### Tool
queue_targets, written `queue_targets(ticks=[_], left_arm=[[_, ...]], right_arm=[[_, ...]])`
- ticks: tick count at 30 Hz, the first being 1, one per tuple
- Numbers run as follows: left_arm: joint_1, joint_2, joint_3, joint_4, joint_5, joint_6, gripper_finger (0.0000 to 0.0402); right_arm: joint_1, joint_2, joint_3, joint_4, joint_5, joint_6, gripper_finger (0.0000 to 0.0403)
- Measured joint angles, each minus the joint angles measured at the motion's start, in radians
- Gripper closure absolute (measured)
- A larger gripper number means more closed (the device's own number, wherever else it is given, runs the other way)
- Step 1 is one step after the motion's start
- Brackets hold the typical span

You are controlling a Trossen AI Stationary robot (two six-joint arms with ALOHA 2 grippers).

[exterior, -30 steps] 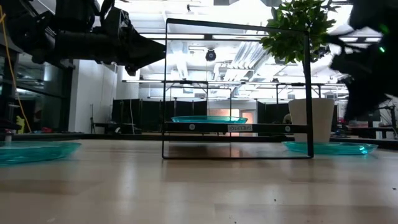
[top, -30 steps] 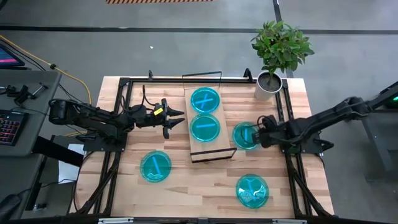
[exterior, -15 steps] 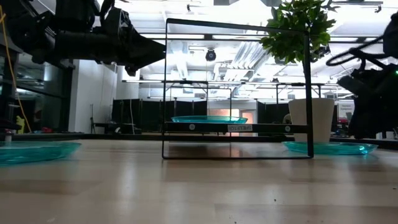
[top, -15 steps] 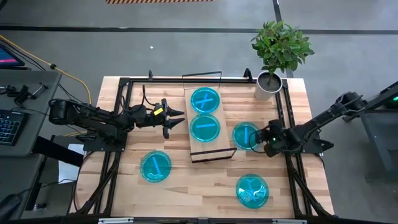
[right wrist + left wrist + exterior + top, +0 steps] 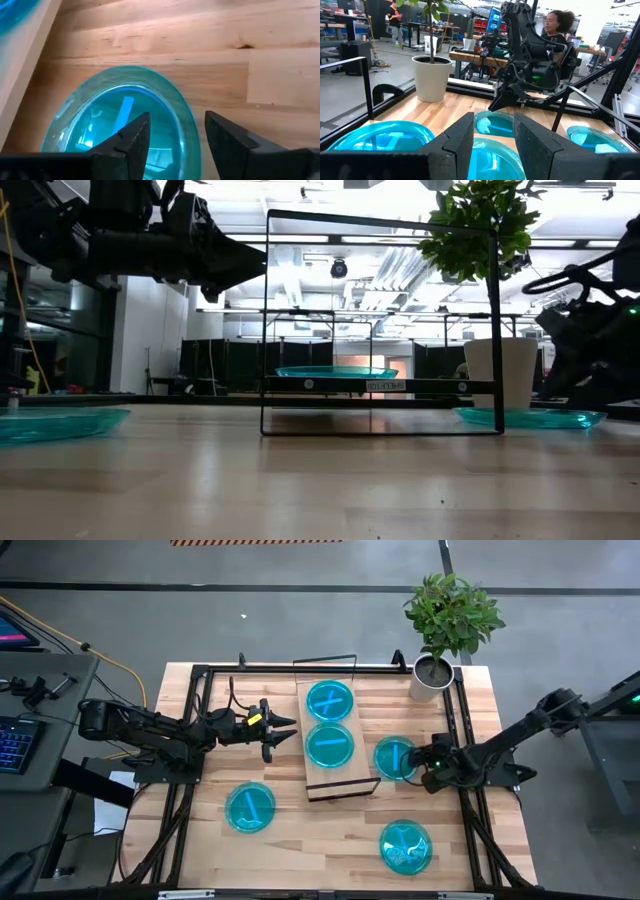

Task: Place and stack plates onto a shelf
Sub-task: Stack the blue plate on top of the blue plate on the shelf

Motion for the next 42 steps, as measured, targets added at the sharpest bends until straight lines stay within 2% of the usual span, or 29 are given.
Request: queue_targets(ticks=[5, 11, 17, 26, 33, 42], left_arm=[[0.0, 0.0, 0.0, 0.0, 0.0, 0.0, 0.0273], [0.0, 0.0, 0.0, 0.0, 0.0, 0.0, 0.0273], [0.0, 0.0, 0.0, 0.0, 0.001, 0.0, 0.0273], [0.0, 0.0, 0.001, 0.002, -0.002, 0.003, 0.0273], [0.0, 0.0, 0.011, 0.002, -0.004, 0.002, 0.0273], [0.0, 0.0, 0.011, 0.002, -0.004, 0.002, 0.0273]], right_arm=[[-0.001, 0.065, -0.008, 0.129, -0.046, 0.04, 0.0245], [0.001, 0.169, -0.003, 0.168, -0.017, 0.054, 0.0262], [0.0, 0.173, -0.008, 0.271, 0.026, -0.011, 0.0265], [-0.068, 0.168, -0.007, 0.57, 0.012, -0.388, 0.0265], [-0.14, 0.168, -0.006, 0.735, -0.047, -0.636, 0.0265], [-0.156, 0.168, -0.005, 0.854, -0.132, -0.881, 0.0265]])
